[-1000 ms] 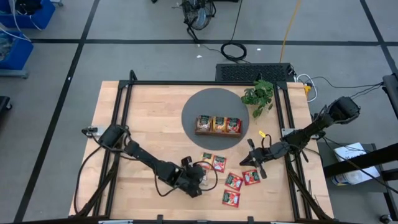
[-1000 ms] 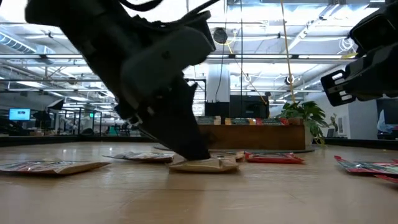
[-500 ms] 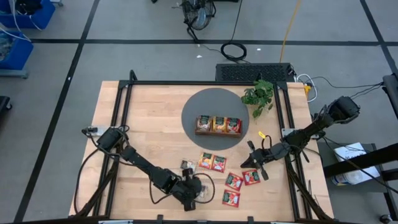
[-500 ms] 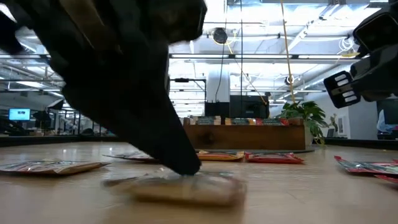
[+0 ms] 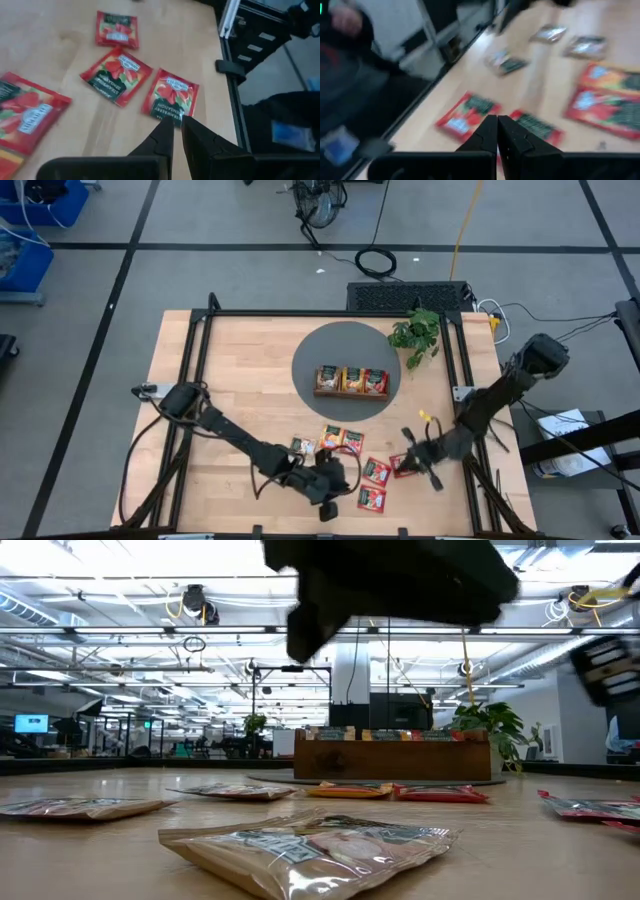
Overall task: Pick & Place Tea
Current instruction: Put the red tea bag into the right section of the wooden organizer
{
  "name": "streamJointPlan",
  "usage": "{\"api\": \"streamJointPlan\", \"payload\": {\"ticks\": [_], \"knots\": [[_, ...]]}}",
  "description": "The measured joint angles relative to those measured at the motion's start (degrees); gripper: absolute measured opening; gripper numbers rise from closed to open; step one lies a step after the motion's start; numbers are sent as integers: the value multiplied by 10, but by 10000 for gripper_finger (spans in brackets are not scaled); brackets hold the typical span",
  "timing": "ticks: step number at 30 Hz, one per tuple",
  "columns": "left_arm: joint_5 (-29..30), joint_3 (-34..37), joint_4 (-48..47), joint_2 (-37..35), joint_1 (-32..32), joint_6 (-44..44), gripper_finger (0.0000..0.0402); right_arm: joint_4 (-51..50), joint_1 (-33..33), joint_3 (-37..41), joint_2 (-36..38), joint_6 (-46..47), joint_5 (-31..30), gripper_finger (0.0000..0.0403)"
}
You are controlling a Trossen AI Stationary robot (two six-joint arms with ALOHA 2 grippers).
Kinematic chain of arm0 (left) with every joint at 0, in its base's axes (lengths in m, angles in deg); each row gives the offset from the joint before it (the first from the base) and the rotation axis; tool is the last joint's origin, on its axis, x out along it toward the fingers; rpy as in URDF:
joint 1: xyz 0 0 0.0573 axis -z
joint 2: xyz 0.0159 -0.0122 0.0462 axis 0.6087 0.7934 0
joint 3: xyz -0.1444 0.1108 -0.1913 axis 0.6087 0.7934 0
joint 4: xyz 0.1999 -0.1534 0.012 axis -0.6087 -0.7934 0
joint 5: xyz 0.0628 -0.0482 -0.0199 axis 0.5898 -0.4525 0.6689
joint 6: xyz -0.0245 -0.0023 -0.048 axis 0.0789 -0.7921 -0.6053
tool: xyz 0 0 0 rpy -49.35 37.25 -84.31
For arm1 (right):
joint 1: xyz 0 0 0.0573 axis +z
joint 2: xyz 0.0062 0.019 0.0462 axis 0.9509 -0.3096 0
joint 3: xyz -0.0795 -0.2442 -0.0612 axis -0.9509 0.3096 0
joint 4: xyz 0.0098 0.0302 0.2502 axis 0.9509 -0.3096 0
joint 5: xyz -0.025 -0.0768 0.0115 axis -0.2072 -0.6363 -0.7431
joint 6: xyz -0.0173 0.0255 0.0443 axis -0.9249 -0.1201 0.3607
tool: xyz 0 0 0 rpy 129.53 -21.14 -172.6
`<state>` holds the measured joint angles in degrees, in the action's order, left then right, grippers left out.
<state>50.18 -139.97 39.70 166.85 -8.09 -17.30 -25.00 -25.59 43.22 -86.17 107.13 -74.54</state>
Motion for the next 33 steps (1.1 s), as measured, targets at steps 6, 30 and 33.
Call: {"api": "streamJointPlan", "payload": {"ticks": [6, 30, 33], "knots": [[-63, 1, 35, 41, -15, -43, 42, -52, 45, -120, -154, -16, -7, 0], [-72, 1, 40, 61, -18, -106, 232, -55, -6, -242, -377, 21, 5, 0], [-73, 1, 18, 61, -26, -135, 251, -47, -7, -239, -384, 22, 6, 0]]}}
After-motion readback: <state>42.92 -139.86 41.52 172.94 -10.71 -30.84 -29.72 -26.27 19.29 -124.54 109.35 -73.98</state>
